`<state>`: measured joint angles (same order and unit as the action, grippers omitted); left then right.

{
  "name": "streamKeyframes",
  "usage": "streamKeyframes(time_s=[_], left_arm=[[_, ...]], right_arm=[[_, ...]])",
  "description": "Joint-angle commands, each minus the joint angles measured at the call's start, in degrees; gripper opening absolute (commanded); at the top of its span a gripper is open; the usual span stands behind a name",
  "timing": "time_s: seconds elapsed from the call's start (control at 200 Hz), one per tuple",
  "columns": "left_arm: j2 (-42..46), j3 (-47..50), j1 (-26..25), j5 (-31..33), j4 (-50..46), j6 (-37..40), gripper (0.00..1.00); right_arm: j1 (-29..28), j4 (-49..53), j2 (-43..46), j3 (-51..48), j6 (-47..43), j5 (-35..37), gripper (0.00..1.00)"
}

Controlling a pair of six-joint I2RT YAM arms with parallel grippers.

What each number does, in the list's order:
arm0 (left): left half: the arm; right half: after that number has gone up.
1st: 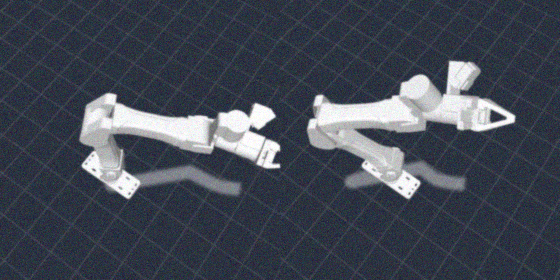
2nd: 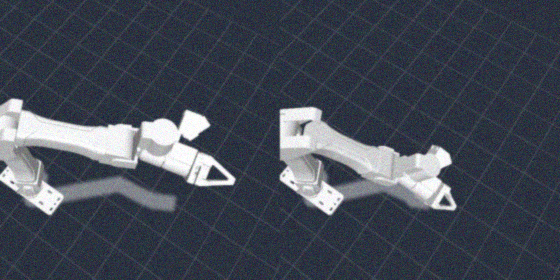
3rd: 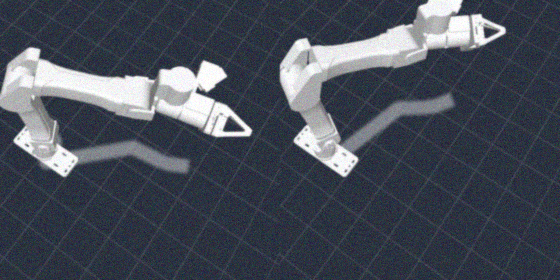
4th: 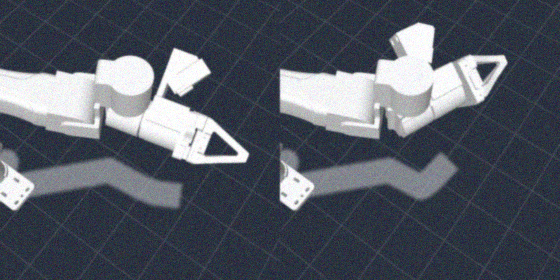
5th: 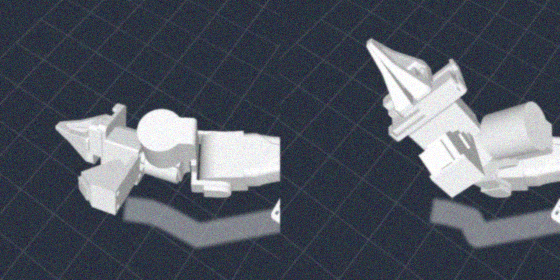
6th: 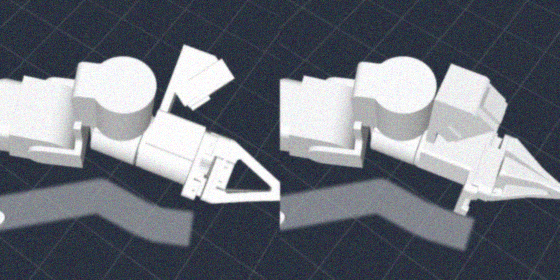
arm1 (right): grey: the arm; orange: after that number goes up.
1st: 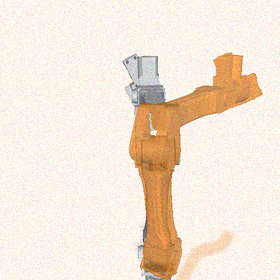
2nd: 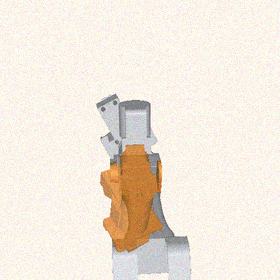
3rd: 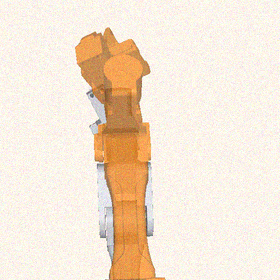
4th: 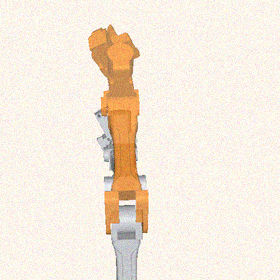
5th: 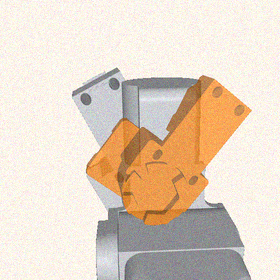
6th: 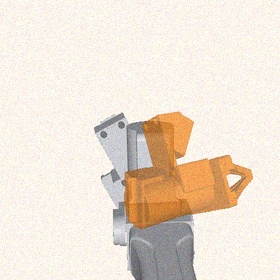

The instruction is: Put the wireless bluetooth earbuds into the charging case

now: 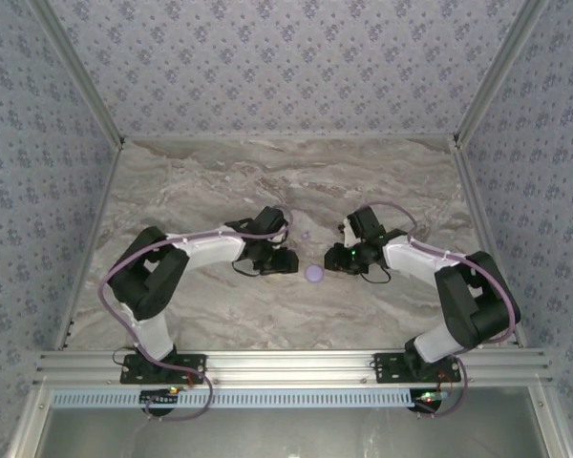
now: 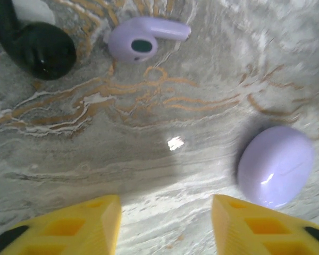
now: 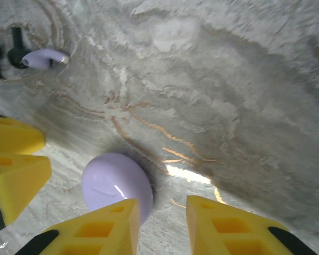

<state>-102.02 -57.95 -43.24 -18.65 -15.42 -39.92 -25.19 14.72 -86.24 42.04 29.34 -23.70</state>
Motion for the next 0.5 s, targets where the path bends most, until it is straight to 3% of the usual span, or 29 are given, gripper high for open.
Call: streamKeyframes(time_s=[0.0,0.2,0.495], left_arm=[[2.26,3.69,0.01,-5.97,10.89,-5.18,0.58],[0.85,7.45,-0.08,-9.6,19.88,-9.74,0.59],[-1.21,7.34,-1.13,-10.61,20.86,-10.71,0.58]], right_arm=[[0.53,-4.36,0.21,-1.25,0.52,-6.92,0.32],[1.72,-8.11,-2.02,-2.53,2.42,-9.85,0.32],[1.92,-8.76,-4.86,-2.68,2.73,-11.02,0.31]])
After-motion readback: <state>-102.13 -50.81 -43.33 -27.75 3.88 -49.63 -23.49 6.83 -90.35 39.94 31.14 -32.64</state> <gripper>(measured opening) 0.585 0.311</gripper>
